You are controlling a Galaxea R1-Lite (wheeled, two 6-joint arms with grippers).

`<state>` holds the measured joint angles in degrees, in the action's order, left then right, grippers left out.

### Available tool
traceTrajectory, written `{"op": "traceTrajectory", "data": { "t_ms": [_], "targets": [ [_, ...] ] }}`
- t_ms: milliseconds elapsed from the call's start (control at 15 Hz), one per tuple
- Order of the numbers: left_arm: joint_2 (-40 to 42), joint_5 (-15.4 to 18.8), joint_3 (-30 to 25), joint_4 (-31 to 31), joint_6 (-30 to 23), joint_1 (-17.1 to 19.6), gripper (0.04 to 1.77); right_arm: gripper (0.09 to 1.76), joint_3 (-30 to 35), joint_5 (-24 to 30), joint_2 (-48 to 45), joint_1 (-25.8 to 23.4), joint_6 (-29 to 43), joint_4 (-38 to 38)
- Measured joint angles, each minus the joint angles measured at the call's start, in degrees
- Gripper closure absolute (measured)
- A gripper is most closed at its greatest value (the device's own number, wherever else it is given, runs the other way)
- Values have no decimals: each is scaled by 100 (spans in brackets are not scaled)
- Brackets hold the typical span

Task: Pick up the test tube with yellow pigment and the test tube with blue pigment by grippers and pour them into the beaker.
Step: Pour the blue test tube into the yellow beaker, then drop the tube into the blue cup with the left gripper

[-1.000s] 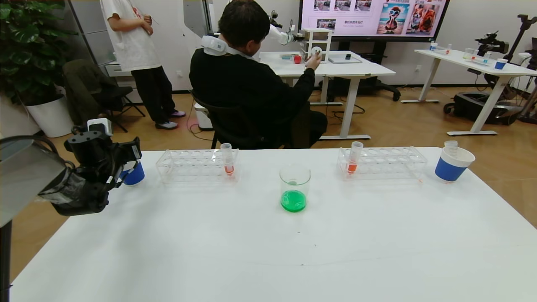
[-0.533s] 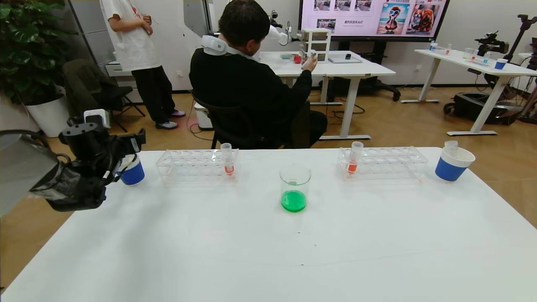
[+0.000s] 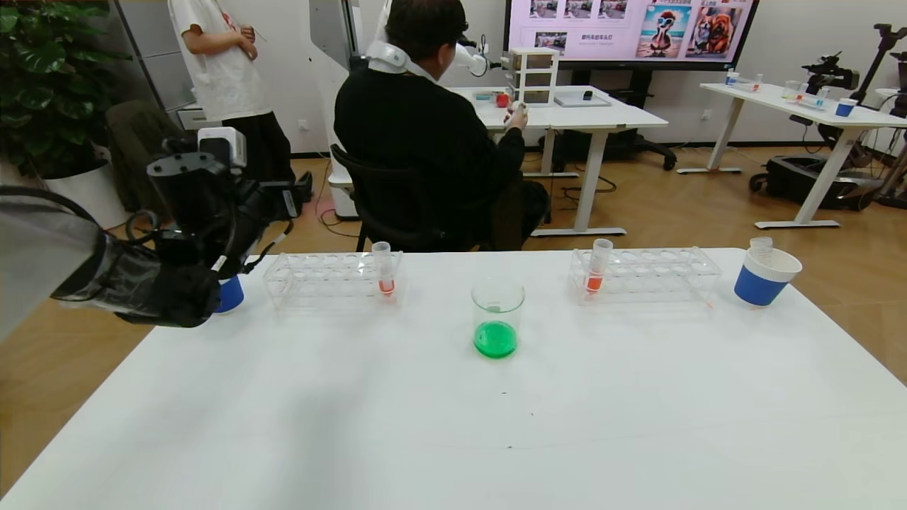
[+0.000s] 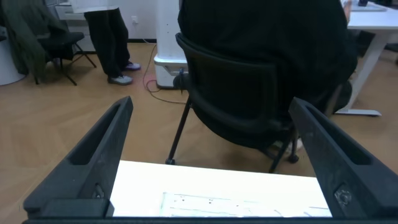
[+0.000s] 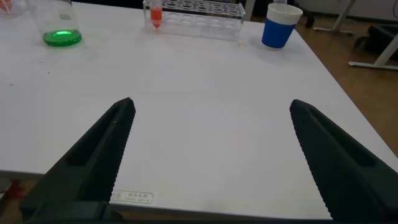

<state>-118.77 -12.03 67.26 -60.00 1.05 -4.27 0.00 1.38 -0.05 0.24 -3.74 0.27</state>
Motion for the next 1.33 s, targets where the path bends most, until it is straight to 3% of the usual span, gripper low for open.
{"op": "traceTrajectory", "data": {
  "t_ms": [400,800,1067,1333],
  "targets": [
    [1872,24,-1376,91,187,-210,6,11,0,-1,0,0,0,0],
    [4585,197,-2909,452,738,238,6,11,0,0,0,0,0,0],
    [6729,578,-3608,1698,763,347,6,11,0,0,0,-2,0,0],
    [9081,766,-4028,3928,724,286,6,11,0,0,0,0,0,0]
  ]
}}
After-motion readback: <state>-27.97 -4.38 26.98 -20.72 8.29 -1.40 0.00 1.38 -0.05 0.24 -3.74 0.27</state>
